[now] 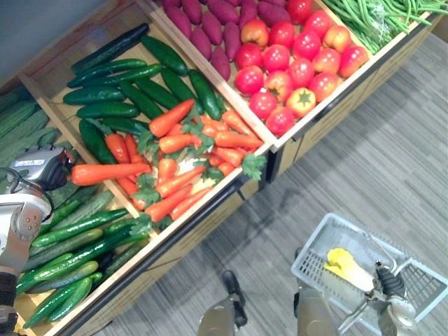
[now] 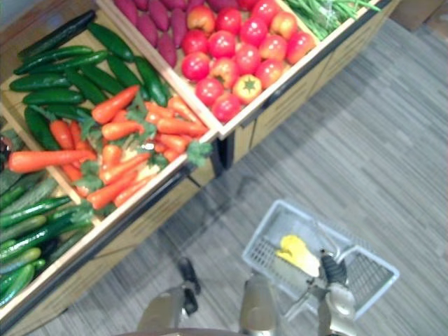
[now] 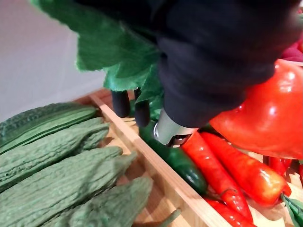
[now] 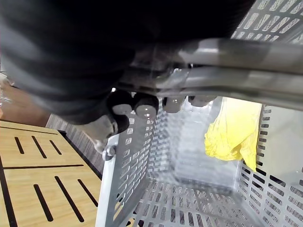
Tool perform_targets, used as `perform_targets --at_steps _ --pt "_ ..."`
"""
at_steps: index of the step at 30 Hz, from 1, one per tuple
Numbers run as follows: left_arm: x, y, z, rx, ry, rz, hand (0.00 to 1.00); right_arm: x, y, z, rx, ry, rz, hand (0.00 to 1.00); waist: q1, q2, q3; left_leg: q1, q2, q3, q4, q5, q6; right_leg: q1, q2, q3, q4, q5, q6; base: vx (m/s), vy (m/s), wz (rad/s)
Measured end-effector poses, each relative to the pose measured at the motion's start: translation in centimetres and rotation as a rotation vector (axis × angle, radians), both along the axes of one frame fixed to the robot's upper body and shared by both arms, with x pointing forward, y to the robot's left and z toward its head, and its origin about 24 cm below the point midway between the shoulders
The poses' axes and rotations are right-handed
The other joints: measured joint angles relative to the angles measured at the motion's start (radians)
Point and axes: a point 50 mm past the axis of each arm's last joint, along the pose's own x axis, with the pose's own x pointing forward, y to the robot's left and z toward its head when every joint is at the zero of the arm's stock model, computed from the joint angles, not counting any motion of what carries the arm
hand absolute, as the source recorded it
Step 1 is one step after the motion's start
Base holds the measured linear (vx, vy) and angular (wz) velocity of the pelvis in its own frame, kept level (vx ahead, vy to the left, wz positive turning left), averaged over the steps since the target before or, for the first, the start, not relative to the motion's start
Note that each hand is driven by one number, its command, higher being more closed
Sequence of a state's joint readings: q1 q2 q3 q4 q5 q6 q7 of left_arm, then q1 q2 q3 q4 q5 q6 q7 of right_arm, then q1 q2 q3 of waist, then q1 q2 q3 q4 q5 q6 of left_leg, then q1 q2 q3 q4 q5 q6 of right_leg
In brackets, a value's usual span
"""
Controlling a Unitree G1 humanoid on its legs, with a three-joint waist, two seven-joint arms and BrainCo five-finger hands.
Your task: Pick vegetable in the basket
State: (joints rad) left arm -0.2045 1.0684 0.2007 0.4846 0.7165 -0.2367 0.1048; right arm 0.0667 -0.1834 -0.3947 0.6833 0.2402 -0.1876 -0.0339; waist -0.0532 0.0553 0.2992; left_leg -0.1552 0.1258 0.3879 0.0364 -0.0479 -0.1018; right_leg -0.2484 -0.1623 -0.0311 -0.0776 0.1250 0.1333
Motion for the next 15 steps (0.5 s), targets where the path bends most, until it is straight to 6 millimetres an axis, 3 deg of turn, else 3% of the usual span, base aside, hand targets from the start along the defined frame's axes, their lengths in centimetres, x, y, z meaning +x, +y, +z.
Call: perform_targets --at_steps 1,3,4,6,9,15 --pt "0.1 -0.3 0.1 0.004 -0.004 -0.008 0.0 -0.1 0.0 0.0 0.001 0.002 -0.001 1.0 -0.002 -0.001 -0.001 0.0 0.0 -0.002 0.0 0.0 0.0 0.0 0.0 -0.001 0.0 0.0 0.0 -0.02 -0.006 0.12" --pt "0.8 -4.9 -0.1 0.017 -0.051 -0.178 0.0 -0.2 0.4 -0.3 0.007 0.011 0.006 1.0 0.001 -0.005 -0.004 0.0 0.001 -0.017 0.001 0.0 0.0 0.011 -0.001 -0.015 0.001 0.0 0.0 -0.02 -0.005 0.15" --pt "0.8 -6.3 -0.6 0.002 -0.059 -0.232 0.0 -0.2 0.4 -0.3 0.008 0.01 0.009 1.0 0.001 -0.008 -0.006 0.0 0.0 -0.017 0.001 0.0 0.0 0.011 -0.002 -0.014 0.001 0.0 0.0 -0.02 0.0 0.04" --pt "0.9 -9.7 -4.0 -0.152 -0.066 -0.327 0.0 -0.1 0.6 -0.3 0.006 0.005 0.014 1.0 -0.001 -0.009 -0.007 0.001 -0.001 -0.016 0.001 0.0 0.0 0.01 -0.002 -0.013 0.001 0.0 0.0 0.0 0.0 0.0" --pt "1.0 -9.9 -7.9 -0.254 0.003 -0.223 0.0 -0.1 0.5 -0.3 0.005 0.01 0.011 1.0 -0.015 -0.011 -0.008 0.002 0.004 -0.015 0.001 0.0 0.0 0.01 0.004 -0.011 0.002 0.002 -0.003 -0.04 -0.008 -0.03" --pt "1.0 -9.2 -8.3 -0.251 0.014 -0.162 0.0 -0.1 0.5 -0.3 0.006 0.019 0.01 1.0 -0.016 -0.012 -0.011 0.019 0.002 -0.01 0.001 0.0 0.0 0.012 0.002 -0.008 0.021 0.002 -0.003 -0.05 0.002 -0.04"
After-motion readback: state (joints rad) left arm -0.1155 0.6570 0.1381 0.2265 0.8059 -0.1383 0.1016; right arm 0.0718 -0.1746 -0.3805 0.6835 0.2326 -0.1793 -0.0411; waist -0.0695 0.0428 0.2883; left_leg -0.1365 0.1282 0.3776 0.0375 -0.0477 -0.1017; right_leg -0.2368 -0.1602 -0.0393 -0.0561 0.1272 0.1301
